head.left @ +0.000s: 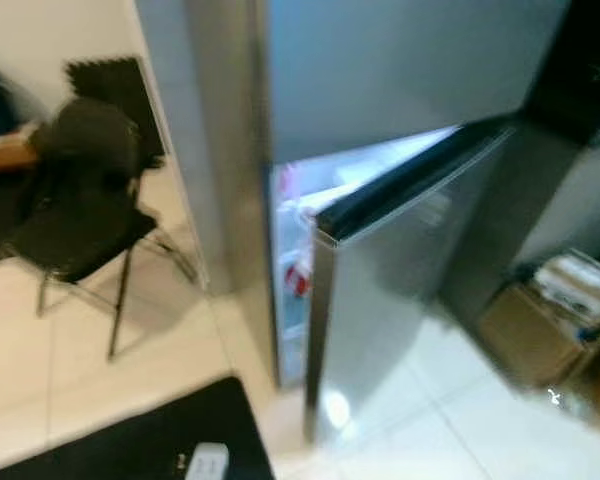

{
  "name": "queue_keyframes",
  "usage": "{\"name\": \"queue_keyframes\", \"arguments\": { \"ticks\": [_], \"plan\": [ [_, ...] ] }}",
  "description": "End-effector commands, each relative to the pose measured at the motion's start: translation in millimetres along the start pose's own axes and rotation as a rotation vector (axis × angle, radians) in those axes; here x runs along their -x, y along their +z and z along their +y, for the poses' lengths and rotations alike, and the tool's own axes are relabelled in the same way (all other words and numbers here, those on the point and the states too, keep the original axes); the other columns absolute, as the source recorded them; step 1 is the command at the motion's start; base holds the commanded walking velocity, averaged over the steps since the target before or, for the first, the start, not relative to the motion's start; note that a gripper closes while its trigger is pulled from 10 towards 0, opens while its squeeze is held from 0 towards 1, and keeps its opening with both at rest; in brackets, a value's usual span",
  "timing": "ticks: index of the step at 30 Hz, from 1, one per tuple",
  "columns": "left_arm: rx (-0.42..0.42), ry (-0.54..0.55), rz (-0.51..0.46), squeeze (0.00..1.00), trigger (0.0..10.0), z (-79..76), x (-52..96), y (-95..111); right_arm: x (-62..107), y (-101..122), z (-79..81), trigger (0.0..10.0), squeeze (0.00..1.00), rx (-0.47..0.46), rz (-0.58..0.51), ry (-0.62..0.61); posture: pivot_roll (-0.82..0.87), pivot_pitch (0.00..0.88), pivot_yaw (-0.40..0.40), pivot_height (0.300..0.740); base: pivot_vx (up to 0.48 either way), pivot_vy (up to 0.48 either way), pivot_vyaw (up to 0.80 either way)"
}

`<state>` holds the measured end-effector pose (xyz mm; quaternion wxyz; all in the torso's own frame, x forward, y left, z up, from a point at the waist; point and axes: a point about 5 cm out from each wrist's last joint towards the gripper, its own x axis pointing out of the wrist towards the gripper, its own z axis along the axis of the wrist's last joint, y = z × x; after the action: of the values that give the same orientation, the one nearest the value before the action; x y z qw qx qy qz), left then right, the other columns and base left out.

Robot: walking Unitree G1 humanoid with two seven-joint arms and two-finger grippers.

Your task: Restocking fridge

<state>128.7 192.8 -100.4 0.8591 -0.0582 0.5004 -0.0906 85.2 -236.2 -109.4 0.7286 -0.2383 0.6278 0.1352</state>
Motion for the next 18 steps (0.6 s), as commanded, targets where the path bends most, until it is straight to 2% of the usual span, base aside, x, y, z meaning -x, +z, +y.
{"name": "queue_keyframes", "arguments": {
  "ticks": [1,7,10,14,16,18],
  "plan": [
    [0.021,0.001,0.038,0.00,10.0,-1.3,1.8,-12.0,0.1,0.6,-1.3,10.0,0.00,0.002,-0.003,-0.008,0.00,0.000,-0.040,0.740,0.000,0.000,0.00],
    [0.019,-0.006,0.030,0.00,10.0,2.3,3.3,-10.5,0.1,1.2,-1.6,10.0,0.00,0.006,-0.005,-0.008,0.00,0.000,-0.039,0.740,0.000,0.000,0.00],
    [0.050,0.011,0.009,0.00,10.0,4.9,3.6,-8.0,0.1,1.1,-1.2,10.0,0.00,0.007,-0.005,-0.007,0.01,0.000,-0.039,0.740,0.000,-0.102,0.00],
    [0.089,0.066,-0.063,0.00,10.0,12.4,3.7,5.1,0.1,1.1,-1.1,10.0,0.00,0.005,-0.005,-0.006,0.00,0.000,-0.037,0.740,0.000,0.000,0.00],
    [0.123,0.132,-0.137,0.00,10.0,23.0,5.8,18.5,0.1,1.1,-1.0,10.0,0.00,0.002,-0.005,-0.006,0.00,0.000,-0.037,0.740,0.000,0.000,0.00],
    [0.207,0.164,-0.221,0.00,10.0,33.4,8.6,33.3,0.1,0.8,-1.0,10.0,0.00,0.001,-0.005,-0.007,0.00,0.000,-0.039,0.740,0.000,0.000,0.00]
  ]
}}
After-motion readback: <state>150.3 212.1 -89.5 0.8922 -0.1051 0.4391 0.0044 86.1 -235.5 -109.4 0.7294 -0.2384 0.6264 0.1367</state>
